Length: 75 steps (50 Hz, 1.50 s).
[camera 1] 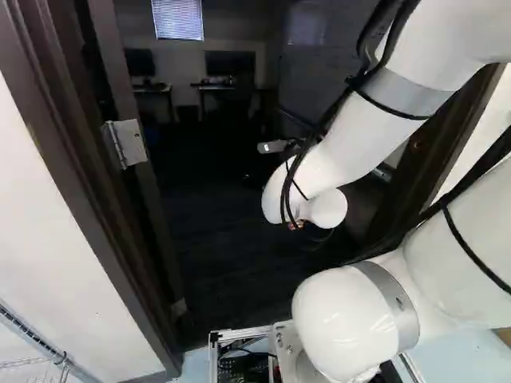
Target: Open the door and move inside
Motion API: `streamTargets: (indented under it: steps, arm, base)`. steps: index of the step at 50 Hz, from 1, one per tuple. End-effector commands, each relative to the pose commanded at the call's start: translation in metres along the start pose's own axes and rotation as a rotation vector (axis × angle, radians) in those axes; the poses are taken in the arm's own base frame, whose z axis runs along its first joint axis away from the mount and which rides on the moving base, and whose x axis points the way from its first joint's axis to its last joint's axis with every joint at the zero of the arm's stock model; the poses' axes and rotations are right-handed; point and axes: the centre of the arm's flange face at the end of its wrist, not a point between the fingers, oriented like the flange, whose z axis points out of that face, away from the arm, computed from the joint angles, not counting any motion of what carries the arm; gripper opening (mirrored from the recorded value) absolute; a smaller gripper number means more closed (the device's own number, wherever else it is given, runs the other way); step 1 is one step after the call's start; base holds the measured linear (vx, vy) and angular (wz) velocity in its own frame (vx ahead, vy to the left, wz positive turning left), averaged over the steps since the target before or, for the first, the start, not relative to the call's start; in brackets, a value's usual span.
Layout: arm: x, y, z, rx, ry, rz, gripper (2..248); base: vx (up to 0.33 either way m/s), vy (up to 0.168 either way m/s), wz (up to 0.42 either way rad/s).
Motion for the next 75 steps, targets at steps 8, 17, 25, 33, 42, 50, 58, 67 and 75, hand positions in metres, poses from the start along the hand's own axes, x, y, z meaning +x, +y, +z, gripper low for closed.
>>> streamTargets:
  steps: [8,17,25,33,42,50,58,67,75]
  arm:
    - [0.0000,0.0000,0.0000,0.000,0.000,0.000,247]
    - [0.0000,0.0000,0.0000,0.000,0.000,0.000,247]
    - [0.0000,0.0000,0.0000,0.000,0.000,0.000,247]
    - [0.0000,0.0000,0.0000,0.000,0.000,0.000,247]
    - [0.0000,0.0000,0.0000,0.000,0.000,0.000,247]
    - [0.0000,0.0000,0.0000,0.000,0.000,0.000,247]
    - [0.0000,0.0000,0.0000,0.000,0.000,0.000,247]
    - [0.0000,0.0000,0.0000,0.000,0.000,0.000,247]
    - [0.0000,0.0000,0.0000,0.000,0.000,0.000,247]
  base:
    - [0.080,-0.047,-0.011]
    - [0.122,-0.032,0.001]
    - [0.145,-0.037,0.001]
    - [0.150,-0.038,-0.001]
    - [0.143,-0.029,-0.020]
    - [0.137,-0.002,-0.011]
    - [0.138,-0.001,-0.009]
    - [0.144,0.002,-0.010]
    - [0.148,0.001,-0.010]
